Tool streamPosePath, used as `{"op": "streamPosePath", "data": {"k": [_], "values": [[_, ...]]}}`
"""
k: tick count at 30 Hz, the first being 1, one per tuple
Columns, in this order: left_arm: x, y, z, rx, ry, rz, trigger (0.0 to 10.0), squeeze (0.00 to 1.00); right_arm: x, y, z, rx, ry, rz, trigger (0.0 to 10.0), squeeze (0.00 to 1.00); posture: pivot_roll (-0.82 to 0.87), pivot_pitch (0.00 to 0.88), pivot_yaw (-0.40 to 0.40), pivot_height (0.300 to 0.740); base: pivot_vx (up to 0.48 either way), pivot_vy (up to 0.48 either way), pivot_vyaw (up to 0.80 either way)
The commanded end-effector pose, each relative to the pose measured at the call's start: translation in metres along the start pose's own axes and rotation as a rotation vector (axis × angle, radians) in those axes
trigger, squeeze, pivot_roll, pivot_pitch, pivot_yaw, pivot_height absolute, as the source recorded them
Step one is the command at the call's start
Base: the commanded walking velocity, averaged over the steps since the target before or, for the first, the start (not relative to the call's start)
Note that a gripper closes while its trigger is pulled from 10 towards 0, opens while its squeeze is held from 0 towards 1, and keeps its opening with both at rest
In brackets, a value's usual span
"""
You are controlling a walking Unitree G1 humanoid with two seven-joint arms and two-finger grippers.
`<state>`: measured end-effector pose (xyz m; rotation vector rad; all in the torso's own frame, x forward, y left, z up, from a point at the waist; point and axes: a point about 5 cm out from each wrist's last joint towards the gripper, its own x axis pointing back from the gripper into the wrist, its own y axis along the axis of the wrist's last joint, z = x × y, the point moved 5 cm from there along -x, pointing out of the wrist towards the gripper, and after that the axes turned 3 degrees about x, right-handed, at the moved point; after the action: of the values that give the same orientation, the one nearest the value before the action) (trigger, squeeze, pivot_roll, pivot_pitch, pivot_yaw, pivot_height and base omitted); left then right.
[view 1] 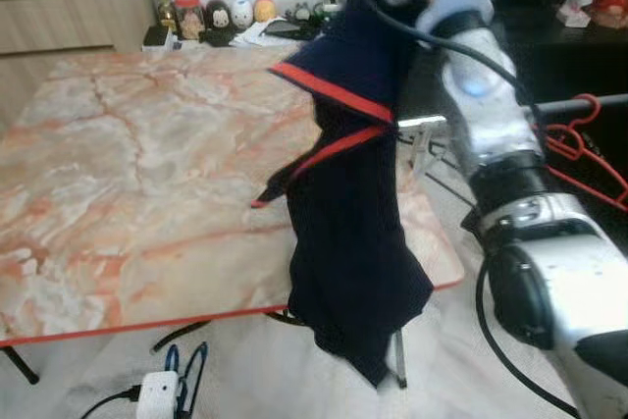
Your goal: Hang hanger
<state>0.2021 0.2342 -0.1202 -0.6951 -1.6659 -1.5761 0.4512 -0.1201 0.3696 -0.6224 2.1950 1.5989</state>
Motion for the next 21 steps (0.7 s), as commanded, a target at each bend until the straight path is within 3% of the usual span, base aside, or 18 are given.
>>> {"op": "streamPosePath", "data": {"k": [1,6,7,12,13,21], "values": [[0.001,-0.003,0.009,-0.017,0.021,0.016,10.0,0.00,-0.005,0.013,0.013,-0.011,0.038,-0.037,10.0,0.00,-0.08,0.000,-0.030,0.740,0.000,0.000,0.00],[0.002,-0.004,0.010,-0.008,0.028,0.019,10.0,0.00,-0.001,0.000,0.024,-0.004,0.081,0.012,10.0,0.00,-0.08,0.000,-0.029,0.740,0.000,0.000,0.00],[0.002,-0.004,0.010,-0.019,0.023,0.024,10.0,0.00,0.013,-0.027,0.044,0.003,0.158,0.094,10.0,0.00,-0.08,0.000,-0.028,0.740,0.000,0.000,0.00],[0.002,-0.005,0.009,-0.024,0.021,0.027,10.0,0.00,0.026,-0.047,0.060,-0.011,0.221,0.145,10.0,0.00,-0.07,0.000,-0.029,0.740,0.000,0.000,0.00],[0.002,-0.006,0.009,-0.024,0.019,0.030,10.0,0.00,0.039,-0.061,0.070,-0.027,0.254,0.180,10.0,0.00,-0.07,0.000,-0.028,0.740,0.000,0.000,0.00],[0.002,-0.009,0.008,-0.033,0.006,0.050,10.0,0.00,0.072,-0.094,0.077,-0.071,0.242,0.306,10.0,0.00,-0.07,0.000,-0.036,0.740,0.000,0.000,0.00]]}}
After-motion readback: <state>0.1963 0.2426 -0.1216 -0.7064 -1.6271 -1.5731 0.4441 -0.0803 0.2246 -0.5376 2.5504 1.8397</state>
